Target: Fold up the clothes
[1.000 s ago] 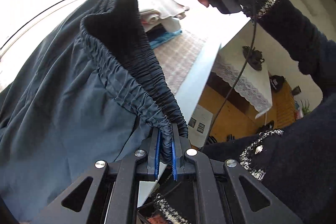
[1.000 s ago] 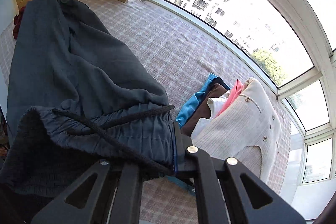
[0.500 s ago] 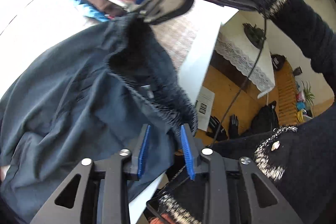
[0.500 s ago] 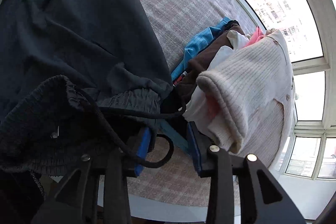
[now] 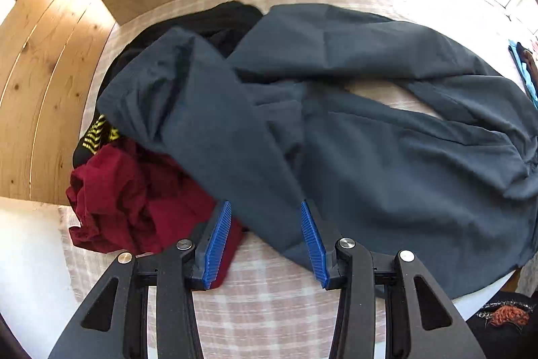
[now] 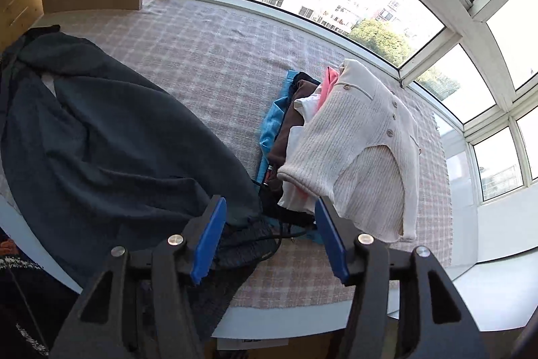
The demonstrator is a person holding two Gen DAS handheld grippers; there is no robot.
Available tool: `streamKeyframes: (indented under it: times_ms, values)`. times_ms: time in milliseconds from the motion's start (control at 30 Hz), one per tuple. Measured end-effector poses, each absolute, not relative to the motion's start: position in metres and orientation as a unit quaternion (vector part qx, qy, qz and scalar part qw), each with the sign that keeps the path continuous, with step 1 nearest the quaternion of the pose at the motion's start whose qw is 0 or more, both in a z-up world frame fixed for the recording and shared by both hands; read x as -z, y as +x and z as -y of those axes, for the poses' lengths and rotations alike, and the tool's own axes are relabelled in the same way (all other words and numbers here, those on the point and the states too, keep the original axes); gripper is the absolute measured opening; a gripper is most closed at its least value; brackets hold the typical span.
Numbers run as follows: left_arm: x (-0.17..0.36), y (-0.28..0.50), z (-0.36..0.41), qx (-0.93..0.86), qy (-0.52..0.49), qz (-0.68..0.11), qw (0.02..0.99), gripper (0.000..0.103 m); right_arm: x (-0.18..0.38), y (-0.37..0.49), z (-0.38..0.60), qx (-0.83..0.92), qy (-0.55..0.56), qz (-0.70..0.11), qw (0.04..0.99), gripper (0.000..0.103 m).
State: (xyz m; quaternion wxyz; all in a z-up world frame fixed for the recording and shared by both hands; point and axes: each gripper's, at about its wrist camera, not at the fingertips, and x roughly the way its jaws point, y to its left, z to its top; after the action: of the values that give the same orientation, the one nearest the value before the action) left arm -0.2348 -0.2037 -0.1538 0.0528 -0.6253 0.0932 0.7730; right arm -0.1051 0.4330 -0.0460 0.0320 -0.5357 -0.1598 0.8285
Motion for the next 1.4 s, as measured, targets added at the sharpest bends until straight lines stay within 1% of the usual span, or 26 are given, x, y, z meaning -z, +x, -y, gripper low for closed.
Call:
streamKeyframes:
  times_ms: [100,167,267,300,367,400,433,467,533,600,633,667,700,733,767,800,833,900,1033,1167,1200,1267,1300,1333,1400]
  values:
    - [0.170,-0.232,0.236,-0.766,-0.630,-0.098,0.079,0.041,0.046,-0.122,-0.376,-0.845,-0.519,0.128,0.009,0.055]
    - [0.172,-0.234,0.246,-0.766,-0.624,-0.114,0.101,0.041,0.064,-0.145,-0.322,-0.848,-0.515,0.126,-0.023,0.055]
    - [0.159,-0.252,0.255,-0.773,-0.609,-0.110,0.142,0.041,0.099,-0.186,-0.249,-0.837,-0.527,0.128,-0.069,0.055]
    - [0.154,-0.260,0.256,-0.775,-0.603,-0.108,0.157,0.043,0.111,-0.198,-0.229,-0.832,-0.534,0.132,-0.080,0.055]
    - [0.140,-0.279,0.249,-0.779,-0.584,-0.122,0.190,0.047,0.138,-0.217,-0.201,-0.819,-0.550,0.142,-0.085,0.055]
    - [0.134,-0.290,0.240,-0.780,-0.576,-0.136,0.205,0.054,0.149,-0.223,-0.197,-0.812,-0.560,0.143,-0.084,0.055]
    - [0.134,-0.301,0.227,-0.776,-0.572,-0.157,0.217,0.065,0.160,-0.230,-0.193,-0.805,-0.569,0.144,-0.082,0.055]
    - [0.133,-0.313,0.213,-0.771,-0.567,-0.178,0.228,0.068,0.170,-0.235,-0.191,-0.799,-0.578,0.146,-0.079,0.055]
    - [0.138,-0.336,0.181,-0.757,-0.568,-0.214,0.241,0.069,0.181,-0.240,-0.202,-0.792,-0.589,0.149,-0.059,0.055]
    - [0.159,-0.362,0.157,-0.736,-0.588,-0.234,0.239,0.069,0.182,-0.239,-0.224,-0.790,-0.596,0.143,-0.032,0.055]
    - [0.171,-0.372,0.149,-0.725,-0.601,-0.240,0.237,0.066,0.182,-0.238,-0.237,-0.789,-0.599,0.134,-0.020,0.055]
    - [0.182,-0.377,0.142,-0.715,-0.611,-0.244,0.237,0.059,0.182,-0.236,-0.250,-0.788,-0.603,0.121,-0.009,0.055]
    - [0.192,-0.382,0.135,-0.705,-0.621,-0.249,0.236,0.037,0.184,-0.233,-0.263,-0.786,-0.608,0.111,0.000,0.055]
    - [0.194,-0.381,0.132,-0.703,-0.621,-0.249,0.242,0.021,0.188,-0.231,-0.275,-0.784,-0.612,0.105,0.011,0.055]
    - [0.197,-0.381,0.129,-0.700,-0.622,-0.249,0.248,0.017,0.191,-0.229,-0.287,-0.781,-0.617,0.099,0.022,0.055]
    - [0.198,-0.380,0.126,-0.698,-0.622,-0.248,0.254,0.008,0.195,-0.227,-0.298,-0.778,-0.621,0.094,0.032,0.055]
    - [0.193,-0.379,0.126,-0.704,-0.614,-0.247,0.256,0.004,0.199,-0.225,-0.307,-0.775,-0.624,0.089,0.038,0.055]
    - [0.176,-0.381,0.132,-0.720,-0.606,-0.226,0.253,0.003,0.209,-0.223,-0.321,-0.770,-0.632,0.076,0.047,0.055]
    - [0.117,-0.385,0.156,-0.763,-0.568,-0.181,0.249,0.003,0.218,-0.228,-0.330,-0.765,-0.638,0.066,0.051,0.055]
    - [0.057,-0.368,0.166,-0.800,-0.517,-0.177,0.249,0.002,0.211,-0.248,-0.311,-0.778,-0.624,0.066,0.022,0.055]
    - [0.047,-0.355,0.165,-0.798,-0.509,-0.181,0.266,0.002,0.209,-0.254,-0.303,-0.781,-0.620,0.070,0.012,0.055]
    - [0.041,-0.326,0.160,-0.781,-0.512,-0.192,0.303,0.014,0.209,-0.263,-0.285,-0.783,-0.617,0.082,-0.010,0.055]
    - [0.041,-0.311,0.158,-0.771,-0.514,-0.203,0.318,0.037,0.209,-0.268,-0.275,-0.783,-0.616,0.088,-0.020,0.055]
    - [0.045,-0.301,0.156,-0.766,-0.512,-0.221,0.319,0.053,0.210,-0.272,-0.265,-0.782,-0.615,0.096,-0.031,0.055]
    - [0.055,-0.291,0.160,-0.765,-0.516,-0.237,0.303,0.052,0.211,-0.280,-0.242,-0.782,-0.611,0.110,-0.054,0.055]
